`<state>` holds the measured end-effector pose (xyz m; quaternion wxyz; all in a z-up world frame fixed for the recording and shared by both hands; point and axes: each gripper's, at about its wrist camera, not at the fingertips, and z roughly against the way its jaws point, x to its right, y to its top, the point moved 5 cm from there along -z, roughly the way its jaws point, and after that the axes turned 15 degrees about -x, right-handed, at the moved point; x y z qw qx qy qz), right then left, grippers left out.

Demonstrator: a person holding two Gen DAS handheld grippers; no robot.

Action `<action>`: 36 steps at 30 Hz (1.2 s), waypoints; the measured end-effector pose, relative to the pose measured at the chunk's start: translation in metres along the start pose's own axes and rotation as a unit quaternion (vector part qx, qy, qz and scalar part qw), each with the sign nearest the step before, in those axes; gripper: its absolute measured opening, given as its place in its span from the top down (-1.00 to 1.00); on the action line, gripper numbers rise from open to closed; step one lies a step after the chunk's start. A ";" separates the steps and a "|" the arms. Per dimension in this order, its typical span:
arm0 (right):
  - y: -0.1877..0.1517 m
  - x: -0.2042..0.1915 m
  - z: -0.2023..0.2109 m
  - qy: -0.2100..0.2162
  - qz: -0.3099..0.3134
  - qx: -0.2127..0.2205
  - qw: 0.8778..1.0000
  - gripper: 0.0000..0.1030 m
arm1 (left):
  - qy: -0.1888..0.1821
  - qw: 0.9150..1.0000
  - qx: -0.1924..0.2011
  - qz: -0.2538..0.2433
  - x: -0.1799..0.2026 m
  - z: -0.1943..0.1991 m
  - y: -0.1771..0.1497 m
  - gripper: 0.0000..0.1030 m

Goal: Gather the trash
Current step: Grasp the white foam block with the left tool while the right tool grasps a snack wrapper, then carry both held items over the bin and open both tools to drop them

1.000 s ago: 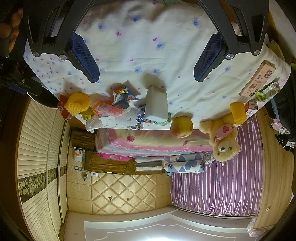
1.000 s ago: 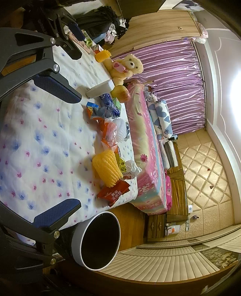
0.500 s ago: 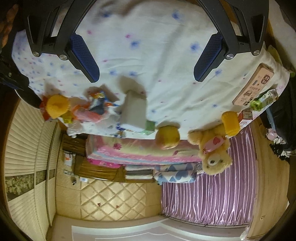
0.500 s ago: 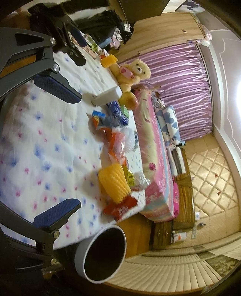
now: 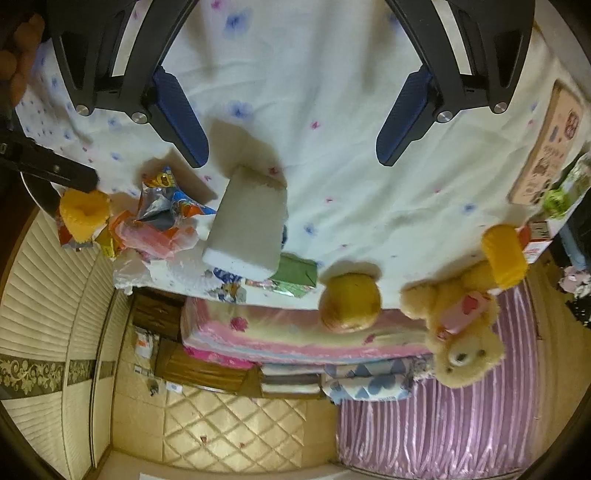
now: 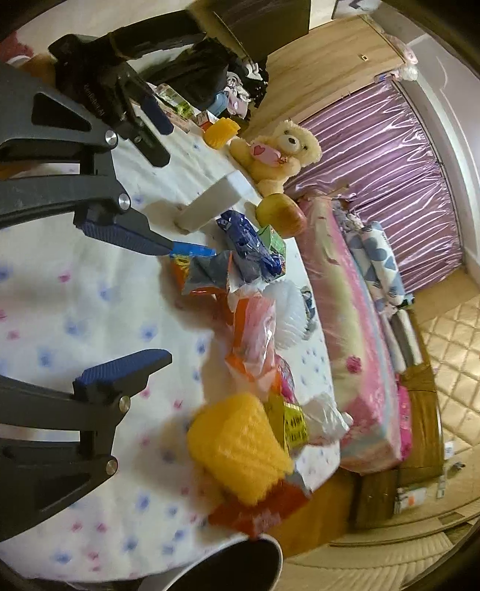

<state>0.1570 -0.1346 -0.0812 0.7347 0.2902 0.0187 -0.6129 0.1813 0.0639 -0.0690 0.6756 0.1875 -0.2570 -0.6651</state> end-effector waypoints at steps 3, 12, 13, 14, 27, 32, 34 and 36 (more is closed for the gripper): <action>0.010 -0.004 -0.012 0.006 0.001 -0.013 1.000 0.04 | -0.002 1.000 -0.012 -0.007 0.002 -0.012 0.011 -0.77; 0.030 -0.008 -0.047 0.006 0.014 -0.055 0.998 0.24 | -0.020 0.999 -0.037 -0.008 0.005 -0.037 0.037 -0.77; 0.031 -0.006 -0.049 0.008 0.013 -0.058 0.998 0.27 | -0.020 0.999 -0.038 -0.010 0.006 -0.039 0.040 -0.76; 0.032 -0.006 -0.050 0.009 0.013 -0.060 0.998 0.30 | -0.019 0.999 -0.039 -0.012 0.006 -0.041 0.042 -0.71; 0.022 0.001 -0.036 0.027 0.020 -0.057 0.998 0.93 | -0.050 0.998 -0.029 -0.028 0.022 -0.036 0.033 0.67; 0.008 0.009 -0.015 0.033 0.016 -0.047 0.998 0.94 | -0.064 0.997 -0.024 -0.029 0.031 -0.017 0.020 0.68; 0.003 0.013 -0.005 0.035 0.011 -0.041 0.999 0.94 | -0.066 0.997 -0.022 -0.035 0.038 -0.009 0.017 0.68; -0.003 0.021 0.007 0.031 0.007 -0.033 0.999 0.94 | -0.075 0.996 -0.022 -0.046 0.049 -0.002 0.012 0.68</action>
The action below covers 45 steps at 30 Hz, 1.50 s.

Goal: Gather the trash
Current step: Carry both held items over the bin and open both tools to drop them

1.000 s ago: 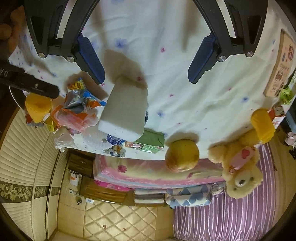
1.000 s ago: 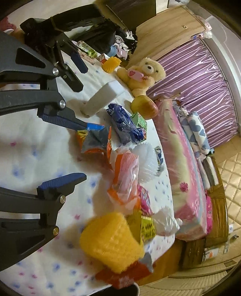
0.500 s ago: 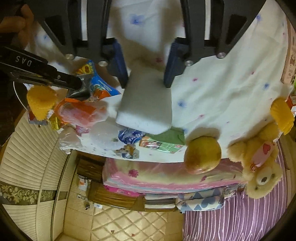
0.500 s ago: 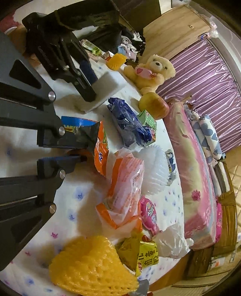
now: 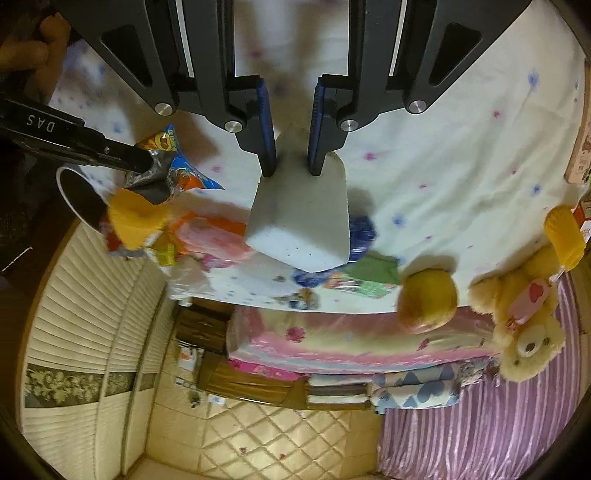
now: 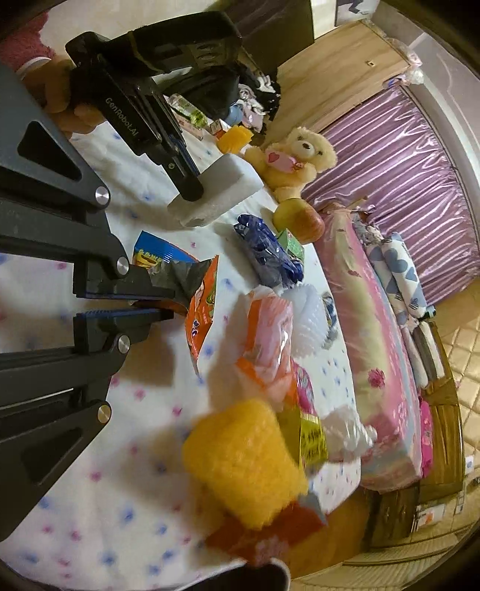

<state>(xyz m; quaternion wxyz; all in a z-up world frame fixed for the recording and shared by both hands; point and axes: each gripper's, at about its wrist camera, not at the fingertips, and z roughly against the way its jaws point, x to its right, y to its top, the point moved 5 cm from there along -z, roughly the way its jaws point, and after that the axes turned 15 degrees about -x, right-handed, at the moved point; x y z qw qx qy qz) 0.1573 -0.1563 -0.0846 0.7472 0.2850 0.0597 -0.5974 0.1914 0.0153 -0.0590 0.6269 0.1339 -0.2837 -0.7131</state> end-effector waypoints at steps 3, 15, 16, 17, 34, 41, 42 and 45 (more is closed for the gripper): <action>-0.009 0.010 0.016 -0.010 -0.005 0.011 1.000 0.94 | -0.009 1.000 -0.001 -0.014 0.017 0.006 -0.004 0.69; -0.044 0.062 0.072 -0.049 -0.057 0.047 0.996 0.94 | -0.062 0.995 -0.011 -0.073 0.084 0.021 -0.012 0.69; -0.047 0.067 0.076 -0.052 -0.063 0.051 0.995 0.94 | -0.066 0.995 -0.012 -0.078 0.089 0.021 -0.011 0.69; -0.049 0.073 0.079 -0.055 -0.068 0.054 0.995 0.94 | -0.068 0.994 -0.012 -0.081 0.093 0.022 -0.011 0.69; -0.055 0.150 0.131 -0.102 -0.134 0.101 0.981 0.94 | -0.109 0.982 -0.036 -0.152 0.161 -0.015 0.014 0.68; -0.046 0.178 0.142 -0.115 -0.155 0.111 0.975 0.94 | -0.120 0.977 -0.049 -0.170 0.187 -0.045 0.033 0.68; -0.044 0.183 0.142 -0.115 -0.159 0.111 0.974 0.94 | -0.120 0.976 -0.050 -0.173 0.192 -0.049 0.037 0.68; -0.041 0.196 0.144 -0.123 -0.166 0.109 0.972 0.94 | -0.119 0.975 -0.053 -0.181 0.206 -0.063 0.045 0.68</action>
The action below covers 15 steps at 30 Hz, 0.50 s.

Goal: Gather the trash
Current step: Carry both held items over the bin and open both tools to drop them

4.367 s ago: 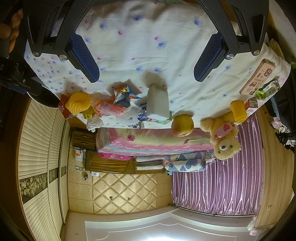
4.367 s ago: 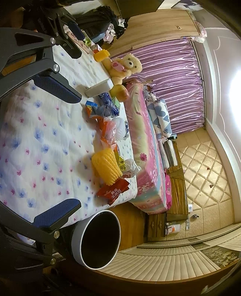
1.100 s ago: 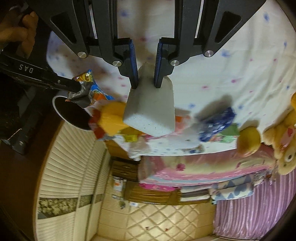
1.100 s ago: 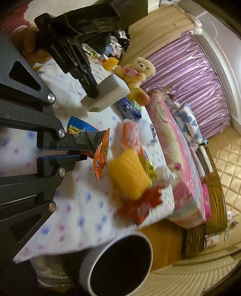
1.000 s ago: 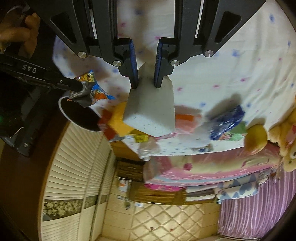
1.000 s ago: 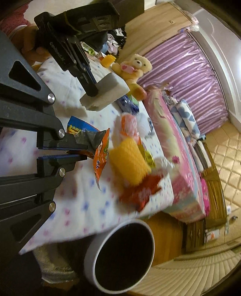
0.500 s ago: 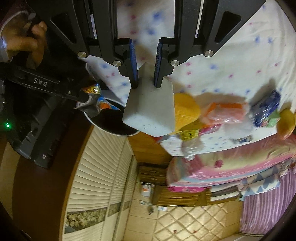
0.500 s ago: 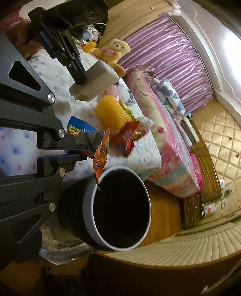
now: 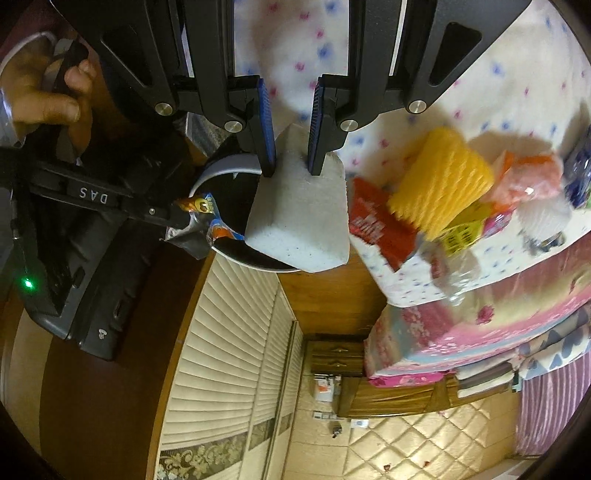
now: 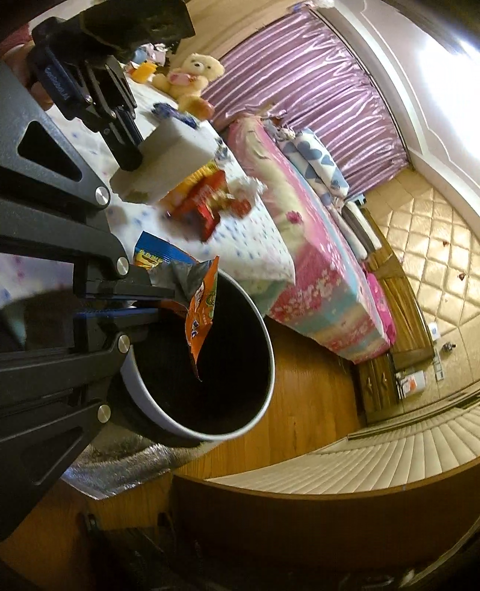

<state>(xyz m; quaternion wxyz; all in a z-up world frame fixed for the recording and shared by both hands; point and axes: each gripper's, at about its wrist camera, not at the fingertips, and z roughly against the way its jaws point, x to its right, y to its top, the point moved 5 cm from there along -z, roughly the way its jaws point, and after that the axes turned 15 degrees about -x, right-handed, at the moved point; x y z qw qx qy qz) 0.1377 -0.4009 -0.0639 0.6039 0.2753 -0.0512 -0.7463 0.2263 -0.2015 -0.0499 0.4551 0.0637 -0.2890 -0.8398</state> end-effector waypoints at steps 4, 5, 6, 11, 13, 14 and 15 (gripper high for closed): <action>0.009 0.017 -0.007 -0.008 -0.013 -0.008 1.000 0.94 | -0.003 1.000 -0.007 -0.002 0.003 -0.018 0.018 0.68; 0.010 0.019 -0.009 -0.009 -0.015 -0.009 1.000 0.94 | -0.002 1.000 -0.007 -0.003 0.005 -0.021 0.022 0.68; 0.014 0.024 -0.011 -0.011 -0.016 -0.010 1.000 0.94 | -0.001 1.000 -0.009 -0.005 0.006 -0.025 0.026 0.68; 0.024 0.036 -0.019 -0.018 -0.024 -0.017 0.999 0.94 | -0.003 1.000 -0.019 -0.007 0.013 -0.050 0.047 0.68; 0.028 0.040 -0.022 -0.017 -0.029 -0.021 0.999 0.93 | -0.002 1.000 -0.021 -0.009 0.014 -0.060 0.054 0.67; 0.030 0.043 -0.024 -0.018 -0.032 -0.024 0.999 0.93 | 0.000 1.000 -0.025 -0.010 0.016 -0.066 0.059 0.67; 0.032 0.045 -0.026 -0.018 -0.034 -0.026 0.999 0.93 | 0.000 1.000 -0.026 -0.010 0.016 -0.070 0.061 0.67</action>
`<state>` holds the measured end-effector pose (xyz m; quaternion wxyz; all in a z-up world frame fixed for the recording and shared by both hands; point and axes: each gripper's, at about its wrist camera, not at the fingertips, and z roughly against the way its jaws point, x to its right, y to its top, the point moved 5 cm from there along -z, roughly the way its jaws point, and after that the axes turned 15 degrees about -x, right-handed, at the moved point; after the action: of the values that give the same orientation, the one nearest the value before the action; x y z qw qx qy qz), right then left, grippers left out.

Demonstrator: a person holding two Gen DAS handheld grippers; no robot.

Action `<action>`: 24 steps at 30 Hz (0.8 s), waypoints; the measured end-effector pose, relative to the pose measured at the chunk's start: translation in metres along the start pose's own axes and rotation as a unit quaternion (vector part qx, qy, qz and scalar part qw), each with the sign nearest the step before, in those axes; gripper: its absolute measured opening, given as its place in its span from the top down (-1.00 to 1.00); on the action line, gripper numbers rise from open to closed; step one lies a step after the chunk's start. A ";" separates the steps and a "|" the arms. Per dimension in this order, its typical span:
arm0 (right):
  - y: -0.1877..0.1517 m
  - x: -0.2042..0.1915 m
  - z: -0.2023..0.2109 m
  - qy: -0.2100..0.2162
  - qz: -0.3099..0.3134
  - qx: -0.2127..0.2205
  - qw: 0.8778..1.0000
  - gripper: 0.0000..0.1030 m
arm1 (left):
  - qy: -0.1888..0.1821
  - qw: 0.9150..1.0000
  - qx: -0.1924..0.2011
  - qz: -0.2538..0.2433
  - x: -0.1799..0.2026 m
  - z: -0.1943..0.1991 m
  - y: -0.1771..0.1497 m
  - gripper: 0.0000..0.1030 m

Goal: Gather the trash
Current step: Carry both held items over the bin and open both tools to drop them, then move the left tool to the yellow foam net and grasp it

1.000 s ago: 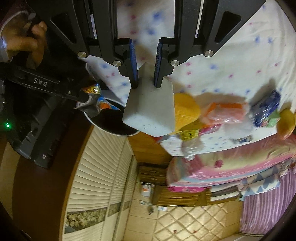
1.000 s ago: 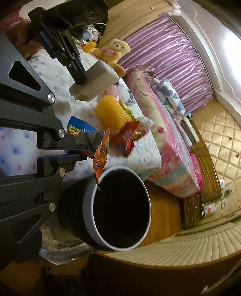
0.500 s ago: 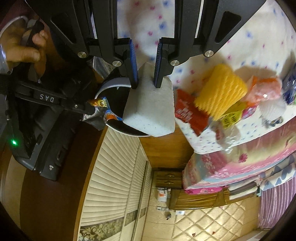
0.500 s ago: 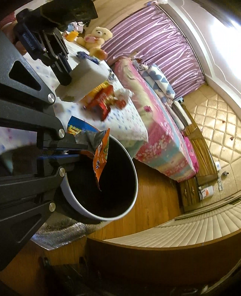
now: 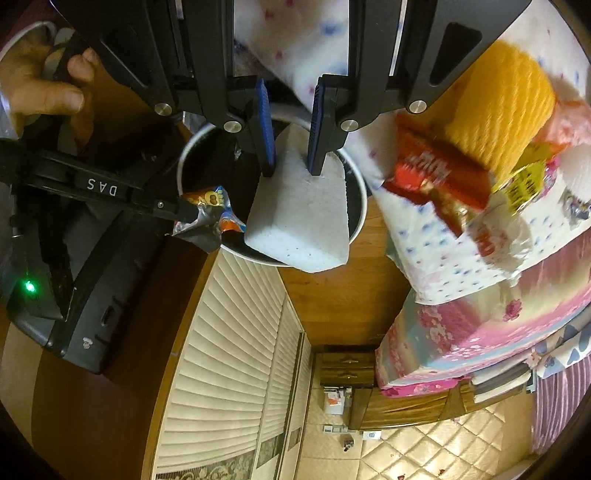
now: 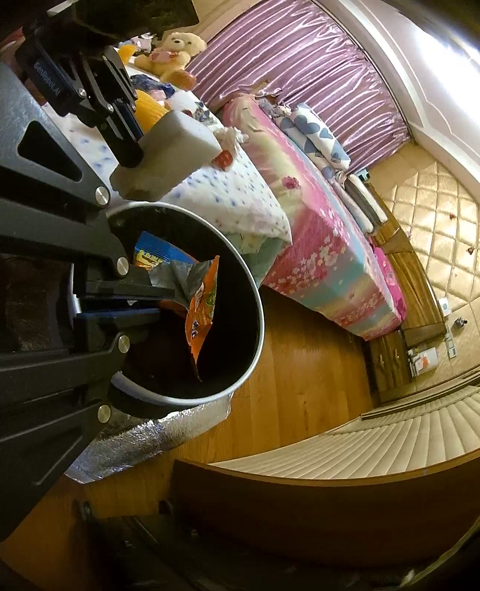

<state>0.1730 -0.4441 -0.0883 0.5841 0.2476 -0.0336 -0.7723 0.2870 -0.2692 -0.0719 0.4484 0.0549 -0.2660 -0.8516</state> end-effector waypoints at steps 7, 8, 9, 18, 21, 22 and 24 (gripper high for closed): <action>0.010 0.007 -0.009 -0.012 -0.004 -0.010 1.000 0.92 | -0.001 1.000 -0.010 0.005 0.000 -0.020 0.018 0.61; 0.011 0.008 -0.009 -0.013 -0.005 -0.011 1.000 0.90 | -0.001 1.000 -0.011 0.007 0.000 -0.021 0.019 0.58; 0.012 0.008 -0.010 -0.014 -0.006 -0.013 1.000 0.84 | -0.002 1.000 -0.012 0.008 0.001 -0.021 0.019 0.52; 0.015 0.013 -0.003 -0.010 -0.021 0.002 1.000 0.09 | 0.010 1.000 0.001 0.015 0.003 -0.007 0.002 -0.17; 0.010 0.005 0.003 -0.002 -0.018 0.011 1.000 -0.08 | 0.003 1.000 0.007 0.025 0.000 0.004 -0.014 -0.18; 0.007 0.000 0.004 0.004 -0.018 0.013 1.000 -0.21 | 0.002 1.000 0.009 0.028 -0.002 0.009 -0.021 -0.18; 0.002 -0.007 0.006 0.011 -0.014 0.017 1.000 -0.40 | 0.002 0.999 0.012 0.034 -0.006 0.017 -0.034 -0.19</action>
<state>0.1736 -0.4395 -0.0795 0.5691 0.2665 -0.0367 -0.7770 0.2596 -0.2424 -0.0748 0.4770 0.0526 -0.2776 -0.8322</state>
